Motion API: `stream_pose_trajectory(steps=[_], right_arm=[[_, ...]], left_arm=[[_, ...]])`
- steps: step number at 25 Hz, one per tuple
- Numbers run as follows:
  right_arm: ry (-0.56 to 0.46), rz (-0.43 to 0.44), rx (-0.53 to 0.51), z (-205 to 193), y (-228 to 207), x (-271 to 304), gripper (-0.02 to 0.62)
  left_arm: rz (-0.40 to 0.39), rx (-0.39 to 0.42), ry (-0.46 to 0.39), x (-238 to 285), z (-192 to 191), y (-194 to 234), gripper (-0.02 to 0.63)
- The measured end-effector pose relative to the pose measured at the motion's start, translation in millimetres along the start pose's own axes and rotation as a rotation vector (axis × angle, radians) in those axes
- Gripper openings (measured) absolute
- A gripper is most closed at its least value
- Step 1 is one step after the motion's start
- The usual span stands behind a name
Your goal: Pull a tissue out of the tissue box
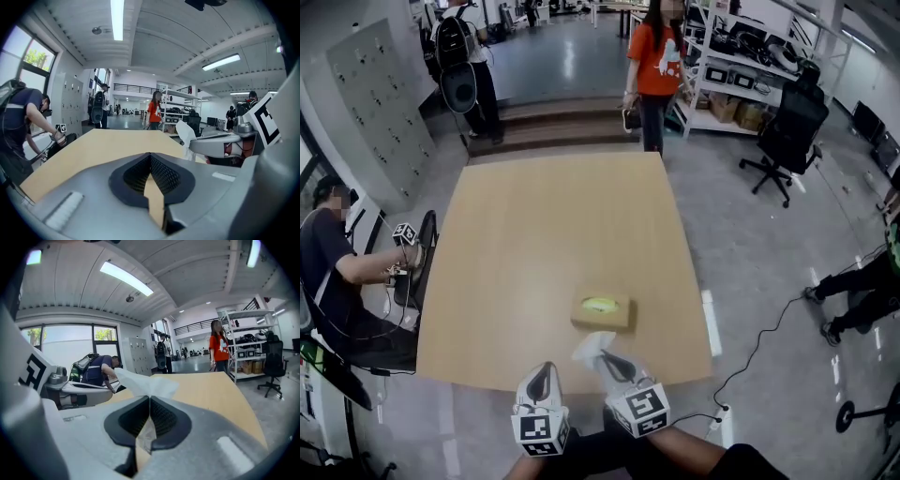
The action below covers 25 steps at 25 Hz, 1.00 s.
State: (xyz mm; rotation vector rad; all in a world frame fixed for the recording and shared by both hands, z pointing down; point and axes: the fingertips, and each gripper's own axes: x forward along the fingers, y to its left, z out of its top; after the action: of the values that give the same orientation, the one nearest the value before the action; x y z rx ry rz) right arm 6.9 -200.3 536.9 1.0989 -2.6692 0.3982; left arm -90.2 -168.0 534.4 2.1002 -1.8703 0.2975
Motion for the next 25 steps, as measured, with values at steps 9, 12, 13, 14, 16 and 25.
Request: stream_pose_trajectory(steps=[9, 12, 13, 14, 16, 25], right_arm=[[-0.032, -0.024, -0.015, -10, 20, -33, -0.002], [-0.024, -0.045, -0.015, -20, 38, -45, -0.002], [-0.022, -0.057, -0.014, -23, 43, -50, -0.002], [-0.022, -0.073, -0.014, -25, 47, -57, -0.002], [-0.025, -0.107, -0.014, -30, 58, -71, -0.002], [-0.006, -0.182, -0.025, -54, 139, -119, -0.002]], left_arm=[[-0.022, 0.016, -0.050, -33, -5, -12, 0.018], [-0.031, 0.018, -0.056, -54, -17, -6, 0.018], [-0.036, 0.020, -0.059, -62, -22, -4, 0.018], [-0.042, 0.017, -0.060, -71, -26, -4, 0.018], [-0.048, 0.011, -0.062, -91, -30, -1, 0.018], [-0.092, 0.018, -0.065, -172, -52, 22, 0.018]])
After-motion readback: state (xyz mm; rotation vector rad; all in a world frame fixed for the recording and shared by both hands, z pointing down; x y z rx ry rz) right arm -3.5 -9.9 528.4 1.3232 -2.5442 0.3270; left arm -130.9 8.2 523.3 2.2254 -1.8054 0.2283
